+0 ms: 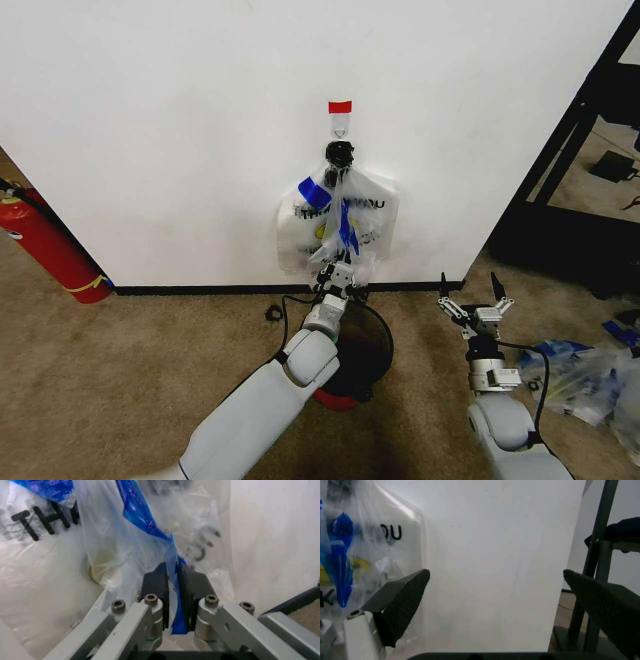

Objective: Pick up the garbage bag from the wall and place it over the trash bin.

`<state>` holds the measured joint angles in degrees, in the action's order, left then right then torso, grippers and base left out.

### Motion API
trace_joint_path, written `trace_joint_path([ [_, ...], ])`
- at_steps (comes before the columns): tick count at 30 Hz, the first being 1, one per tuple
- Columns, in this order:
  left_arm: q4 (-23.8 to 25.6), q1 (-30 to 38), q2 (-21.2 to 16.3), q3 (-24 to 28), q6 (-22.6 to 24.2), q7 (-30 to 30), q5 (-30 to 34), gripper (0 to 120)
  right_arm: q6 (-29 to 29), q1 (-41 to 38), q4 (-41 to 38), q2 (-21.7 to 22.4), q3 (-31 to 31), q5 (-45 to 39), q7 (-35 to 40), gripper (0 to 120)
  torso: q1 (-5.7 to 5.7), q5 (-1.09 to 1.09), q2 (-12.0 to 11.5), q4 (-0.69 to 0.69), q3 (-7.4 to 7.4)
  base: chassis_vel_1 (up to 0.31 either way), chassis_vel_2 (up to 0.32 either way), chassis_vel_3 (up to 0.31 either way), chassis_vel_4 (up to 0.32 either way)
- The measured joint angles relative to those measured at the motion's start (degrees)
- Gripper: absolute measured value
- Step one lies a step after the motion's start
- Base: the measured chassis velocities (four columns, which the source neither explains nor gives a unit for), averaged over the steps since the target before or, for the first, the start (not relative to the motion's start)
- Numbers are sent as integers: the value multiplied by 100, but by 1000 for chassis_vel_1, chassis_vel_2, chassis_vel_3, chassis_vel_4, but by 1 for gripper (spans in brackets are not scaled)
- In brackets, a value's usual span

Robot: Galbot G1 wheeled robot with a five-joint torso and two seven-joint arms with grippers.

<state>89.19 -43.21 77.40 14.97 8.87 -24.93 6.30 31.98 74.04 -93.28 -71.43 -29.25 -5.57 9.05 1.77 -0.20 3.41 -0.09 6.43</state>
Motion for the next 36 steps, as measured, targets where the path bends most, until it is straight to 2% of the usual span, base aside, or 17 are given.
trace_joint_path([
  [13, 77, -103, 93, 29, 57, 13, -110, 12, 42, 22, 25, 13, -29, 0, 1, 99, 0, 0, 0, 0, 0, 0, 0, 0, 0],
  [17, 61, -71, 129, 57, 57, 21, -128, 28, 82, 48, 46, 20, -60, -2, 1, 99, 0, 0, 0, 0, 0, 0, 0, 0, 0],
  [18, 61, -71, 129, 57, 57, 21, -128, 28, 82, 48, 46, 20, -60, -2, 1, 99, 0, 0, 0, 0, 0, 0, 0, 0, 0],
  [24, -243, 86, 266, 83, -23, 28, -291, 51, 99, 67, 46, 22, -65, -7, 2, 99, 0, -1, 0, 0, 0, 0, 0, 0, 0],
  [28, -447, 198, 368, 89, -53, 26, -312, 51, 100, 67, 41, 26, -66, -10, 3, 99, 0, -1, 0, 0, 0, 0, 0, 0, 0],
  [31, -679, 304, 475, 62, -67, 21, -322, 40, 100, 66, 40, 28, -66, -13, 3, 99, 1, -1, 0, 0, 0, 0, 0, 0, 0],
  [32, -679, 304, 475, 62, -67, 21, -322, 40, 100, 66, 40, 28, -66, -13, 3, 99, 1, -1, 0, 0, 0, 0, 0, 0, 0],
  [36, -764, 335, 519, -12, -72, -12, -325, 23, 100, 52, 44, 39, -70, -34, 4, 99, 1, -1, 0, 0, 0, 0, 0, 0, 0],
])
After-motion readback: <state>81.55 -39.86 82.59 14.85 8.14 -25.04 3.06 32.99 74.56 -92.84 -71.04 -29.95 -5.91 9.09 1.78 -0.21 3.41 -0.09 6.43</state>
